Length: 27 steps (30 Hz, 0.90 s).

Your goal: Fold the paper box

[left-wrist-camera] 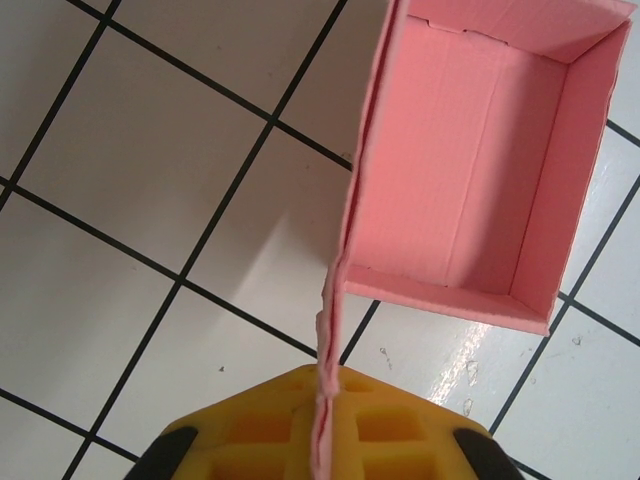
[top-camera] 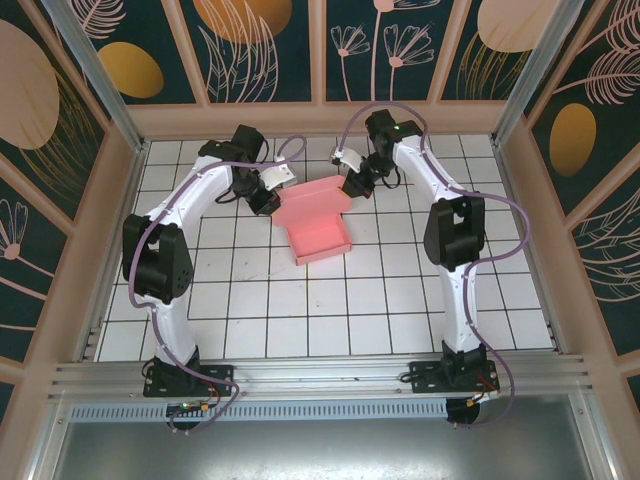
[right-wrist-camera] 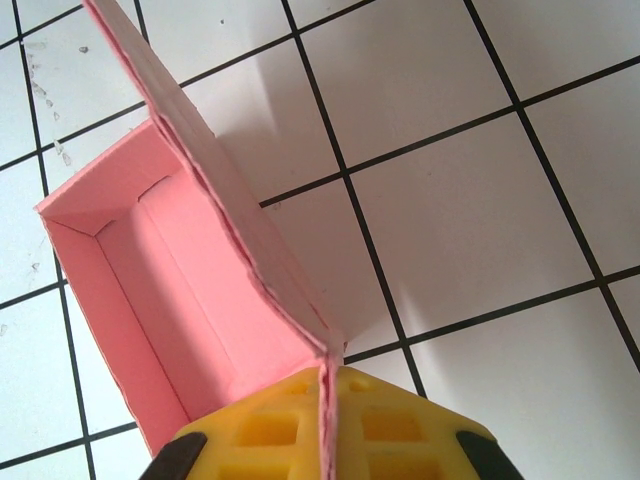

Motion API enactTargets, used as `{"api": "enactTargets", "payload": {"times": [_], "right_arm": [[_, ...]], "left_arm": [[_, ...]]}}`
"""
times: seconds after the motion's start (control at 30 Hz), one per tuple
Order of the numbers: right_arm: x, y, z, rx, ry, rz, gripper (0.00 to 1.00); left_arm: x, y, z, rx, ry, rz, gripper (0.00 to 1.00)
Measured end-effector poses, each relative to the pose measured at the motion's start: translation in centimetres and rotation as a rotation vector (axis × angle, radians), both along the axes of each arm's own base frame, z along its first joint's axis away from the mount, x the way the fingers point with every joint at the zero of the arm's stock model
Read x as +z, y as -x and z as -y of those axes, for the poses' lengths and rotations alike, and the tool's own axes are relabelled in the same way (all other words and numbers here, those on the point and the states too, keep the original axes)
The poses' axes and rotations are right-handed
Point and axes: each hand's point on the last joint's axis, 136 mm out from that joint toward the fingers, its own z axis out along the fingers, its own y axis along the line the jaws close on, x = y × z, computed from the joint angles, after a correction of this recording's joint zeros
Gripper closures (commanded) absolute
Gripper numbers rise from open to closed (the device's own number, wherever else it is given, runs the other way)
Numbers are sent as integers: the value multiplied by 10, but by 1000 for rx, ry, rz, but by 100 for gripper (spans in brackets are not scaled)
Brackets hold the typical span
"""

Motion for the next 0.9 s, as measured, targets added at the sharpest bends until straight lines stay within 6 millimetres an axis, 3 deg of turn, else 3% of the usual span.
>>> {"api": "enactTargets", "payload": {"times": [0.1,0.17,0.53,0.9], "right_arm": [[-1,-1,0,-3,-3,0,100],[-2,-2,-1,-7,-6,2,100],[-3,2,0,-159,12,6,100],[29,-1,8,-543,-31,142,100]], "left_arm": [[0,0,0,1,-1,0,94],[0,0,0,5,0,-2,100],[-8,-11,-1,109,10,7,100],[13,-45,13,362,157,50,100]]}}
